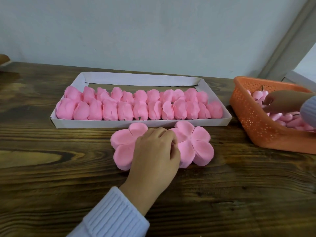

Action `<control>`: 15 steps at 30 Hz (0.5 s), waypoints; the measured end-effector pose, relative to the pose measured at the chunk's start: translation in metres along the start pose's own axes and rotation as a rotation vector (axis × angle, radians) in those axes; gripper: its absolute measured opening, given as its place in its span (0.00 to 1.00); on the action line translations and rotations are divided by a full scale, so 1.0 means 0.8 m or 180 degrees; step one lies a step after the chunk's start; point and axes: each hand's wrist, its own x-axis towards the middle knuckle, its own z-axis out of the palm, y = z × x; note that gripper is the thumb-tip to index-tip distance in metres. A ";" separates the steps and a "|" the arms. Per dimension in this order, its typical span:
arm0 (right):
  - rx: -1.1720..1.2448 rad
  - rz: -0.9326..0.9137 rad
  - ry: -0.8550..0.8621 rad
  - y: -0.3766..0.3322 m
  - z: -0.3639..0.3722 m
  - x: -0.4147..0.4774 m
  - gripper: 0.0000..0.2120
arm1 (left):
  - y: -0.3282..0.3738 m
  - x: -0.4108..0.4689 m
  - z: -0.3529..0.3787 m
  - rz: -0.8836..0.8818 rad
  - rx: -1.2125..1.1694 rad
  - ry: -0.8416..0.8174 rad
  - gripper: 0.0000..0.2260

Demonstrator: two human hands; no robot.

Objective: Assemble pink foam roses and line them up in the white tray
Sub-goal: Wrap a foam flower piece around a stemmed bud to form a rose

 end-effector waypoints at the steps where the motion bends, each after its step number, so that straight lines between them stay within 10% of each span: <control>1: -0.0084 -0.0065 0.0021 0.002 0.001 0.001 0.09 | 0.000 0.000 0.000 -0.0002 0.0006 -0.0004 0.03; 10: 0.0015 -0.0038 0.0881 0.032 -0.026 0.021 0.07 | 0.003 0.000 0.000 -0.0111 0.0160 0.0179 0.02; 15: 0.2052 -0.0407 0.1781 0.012 -0.067 -0.011 0.10 | 0.000 0.003 -0.001 -0.0368 0.0429 0.0493 0.03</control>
